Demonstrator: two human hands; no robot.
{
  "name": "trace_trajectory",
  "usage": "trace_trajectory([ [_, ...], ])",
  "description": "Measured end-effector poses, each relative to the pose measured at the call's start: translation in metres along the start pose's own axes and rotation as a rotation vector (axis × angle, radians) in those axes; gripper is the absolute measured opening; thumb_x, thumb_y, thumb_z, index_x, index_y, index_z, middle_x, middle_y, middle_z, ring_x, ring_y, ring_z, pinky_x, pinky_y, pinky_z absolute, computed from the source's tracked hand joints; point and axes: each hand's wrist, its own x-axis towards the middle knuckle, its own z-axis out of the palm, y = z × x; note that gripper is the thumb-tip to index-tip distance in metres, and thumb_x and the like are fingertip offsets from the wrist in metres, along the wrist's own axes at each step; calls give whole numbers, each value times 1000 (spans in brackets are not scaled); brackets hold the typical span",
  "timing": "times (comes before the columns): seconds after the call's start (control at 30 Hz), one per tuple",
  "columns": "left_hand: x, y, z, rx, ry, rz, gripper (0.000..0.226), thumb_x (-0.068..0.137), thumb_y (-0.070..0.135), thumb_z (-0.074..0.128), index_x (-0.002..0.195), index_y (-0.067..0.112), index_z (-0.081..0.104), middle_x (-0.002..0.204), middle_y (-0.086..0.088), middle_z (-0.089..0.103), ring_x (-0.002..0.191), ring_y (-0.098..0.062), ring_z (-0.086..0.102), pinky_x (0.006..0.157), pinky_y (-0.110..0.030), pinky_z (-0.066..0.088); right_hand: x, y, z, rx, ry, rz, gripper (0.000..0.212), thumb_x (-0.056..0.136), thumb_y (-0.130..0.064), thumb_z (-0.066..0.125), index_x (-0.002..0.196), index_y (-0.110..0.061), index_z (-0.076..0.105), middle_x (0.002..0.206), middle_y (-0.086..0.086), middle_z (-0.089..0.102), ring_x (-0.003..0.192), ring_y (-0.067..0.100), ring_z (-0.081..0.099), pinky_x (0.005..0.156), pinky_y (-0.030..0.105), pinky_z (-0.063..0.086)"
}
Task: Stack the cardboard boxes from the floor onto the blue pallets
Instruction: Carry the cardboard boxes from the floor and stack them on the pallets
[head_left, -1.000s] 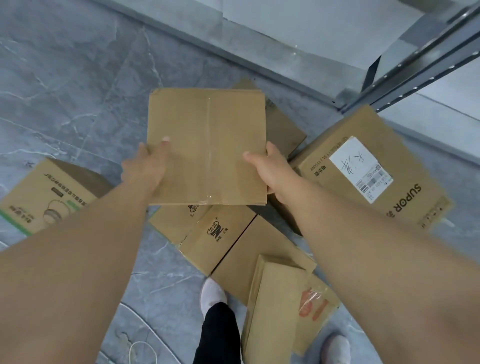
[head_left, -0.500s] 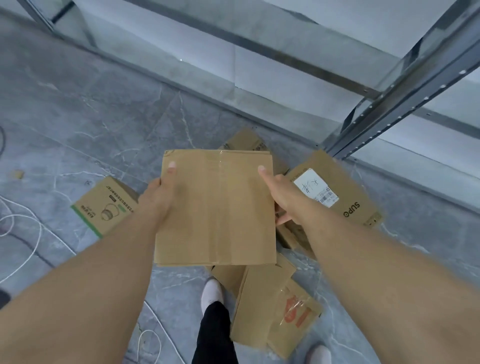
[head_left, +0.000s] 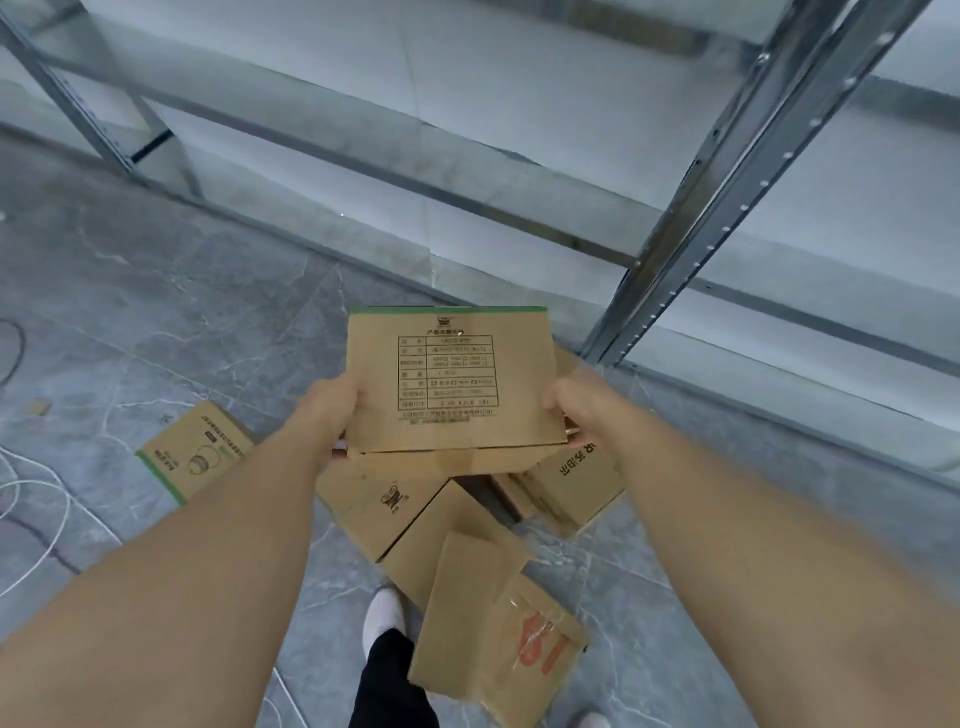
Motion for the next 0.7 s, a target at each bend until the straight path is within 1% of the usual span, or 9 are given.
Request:
trace_trajectory([
  [0.07,-15,4,10,-14,-67,-29,59,84,63,43,120,17,49,108,-7,61,90,-29,59,69,-45,52,-10,9,-7,52,-12,20,39,88,-37,51,122,-18,47,112,9,59,97,33,59,82,50,51],
  [0.17,-27,5,23,44,-143,-95,95,67,89,29,133,22,38,128,-15,51,110,-41,51,77,-55,48,-18,20,-16,154,-31,83,69,80,-74,41,130,-27,42,118,6,58,105,37,56,78,54,48],
  [0.23,-30,2,32,52,-146,-132,105,62,93,24,136,20,38,132,-19,48,115,-46,47,81,-61,46,-19,27,-20,195,3,93,80,76,-81,33,132,-26,42,115,7,59,98,35,57,69,49,50],
  [0.3,-32,-1,41,38,-147,-171,108,59,94,23,134,18,40,127,-19,50,114,-45,47,85,-64,43,-20,34,-24,188,66,73,83,77,-83,26,133,-24,43,124,11,56,106,36,55,77,51,48],
  [0.4,-34,0,52,-13,-192,-227,98,57,93,33,112,13,49,104,-14,56,101,-37,51,91,-60,41,-22,50,-35,208,109,84,76,81,-78,25,127,-22,49,124,12,56,110,33,54,94,49,42],
  [0.53,-41,3,72,76,-241,-170,66,70,69,48,103,12,55,99,-15,60,95,-36,56,93,-60,41,-38,79,-50,329,97,175,49,78,-60,44,107,-22,56,98,8,64,87,28,62,66,40,52],
  [0.6,-47,4,90,126,-292,-128,63,76,61,47,103,5,56,101,-20,62,109,-44,54,98,-62,32,-43,99,-56,390,184,134,58,80,-59,47,120,-19,55,113,9,63,97,27,62,74,39,52],
  [0.63,-52,6,100,150,-319,-93,55,78,57,46,96,7,56,92,-19,61,104,-45,57,99,-62,30,-45,109,-60,415,226,119,60,82,-58,46,125,-17,54,119,10,61,102,27,60,82,40,51],
  [0.7,-65,8,126,203,-358,-36,41,81,49,48,92,10,53,81,-13,57,74,-34,57,95,-63,36,-53,134,-72,468,274,108,54,84,-53,44,122,-16,56,119,10,61,103,26,60,92,43,49],
])
